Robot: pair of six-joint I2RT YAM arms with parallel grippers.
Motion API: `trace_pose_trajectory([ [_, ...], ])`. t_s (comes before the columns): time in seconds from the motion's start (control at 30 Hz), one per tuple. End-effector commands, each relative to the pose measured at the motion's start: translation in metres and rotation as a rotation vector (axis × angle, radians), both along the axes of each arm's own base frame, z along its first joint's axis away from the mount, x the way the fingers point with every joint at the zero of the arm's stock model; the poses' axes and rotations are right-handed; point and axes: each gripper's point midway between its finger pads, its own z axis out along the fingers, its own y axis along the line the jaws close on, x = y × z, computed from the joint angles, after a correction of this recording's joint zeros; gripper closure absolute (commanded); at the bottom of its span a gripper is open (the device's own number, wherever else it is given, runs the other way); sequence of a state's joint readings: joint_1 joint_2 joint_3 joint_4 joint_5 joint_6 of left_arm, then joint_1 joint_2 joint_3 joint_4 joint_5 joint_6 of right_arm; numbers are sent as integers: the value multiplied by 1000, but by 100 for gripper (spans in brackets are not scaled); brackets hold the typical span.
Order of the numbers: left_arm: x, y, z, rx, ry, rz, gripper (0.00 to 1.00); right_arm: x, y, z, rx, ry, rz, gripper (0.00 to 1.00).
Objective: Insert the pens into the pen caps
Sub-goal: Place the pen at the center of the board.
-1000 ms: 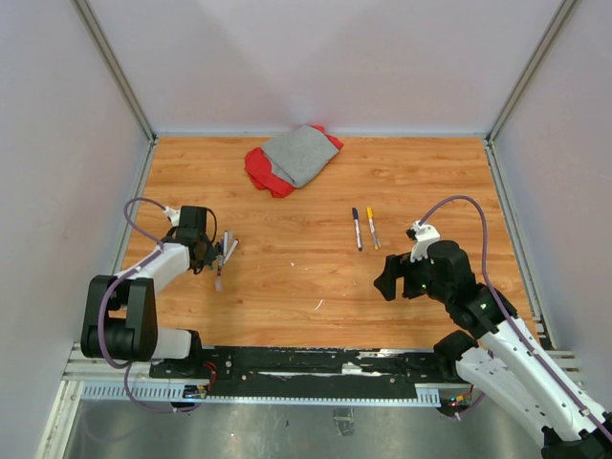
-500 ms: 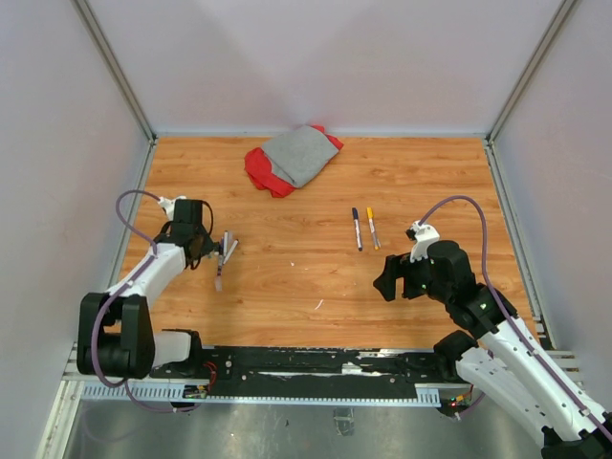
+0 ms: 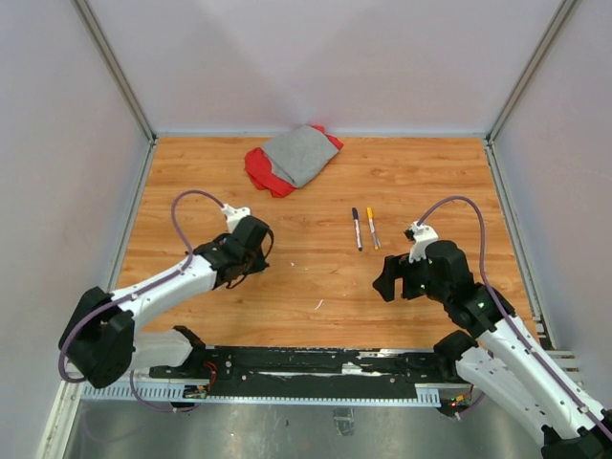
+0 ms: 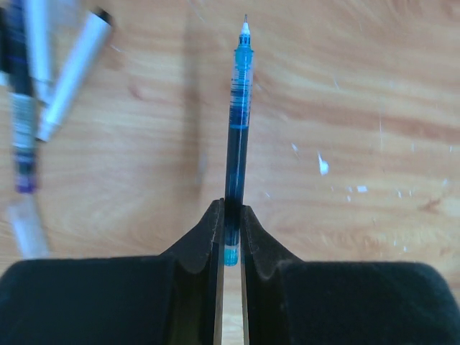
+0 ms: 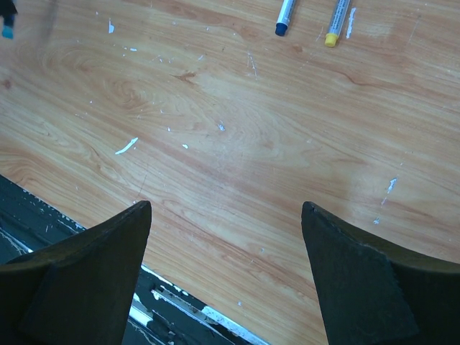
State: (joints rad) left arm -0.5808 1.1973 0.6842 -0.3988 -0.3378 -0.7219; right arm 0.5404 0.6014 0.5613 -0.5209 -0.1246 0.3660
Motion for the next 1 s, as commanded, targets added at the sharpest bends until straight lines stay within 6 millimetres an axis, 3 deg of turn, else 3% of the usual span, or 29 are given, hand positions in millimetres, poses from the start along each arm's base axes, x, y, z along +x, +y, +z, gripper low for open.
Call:
trace_pose_trajectory([
  [0.0,-14,-36,-11,-22,32,3,100,3,-1,-1,12,2,-17,14],
  [0.2,-30,-68,-34,-6,86,-59,99,4,-1,-1,13,4,-18,14],
  [0.37,-34,-71,-49,9,120,-74,96,3,-2,-2,5,11,-19,14],
  [0.5,-35,-73,-53,12,132,-81,84,2,-2,-2,7,7,-19,14],
  [0.73,-33,-72,-48,20,123,-81,67,2,-2,-3,6,7,-19,14],
  [0.97,-24,-68,-24,38,58,-77,64,2,-2,-2,8,4,-15,14],
])
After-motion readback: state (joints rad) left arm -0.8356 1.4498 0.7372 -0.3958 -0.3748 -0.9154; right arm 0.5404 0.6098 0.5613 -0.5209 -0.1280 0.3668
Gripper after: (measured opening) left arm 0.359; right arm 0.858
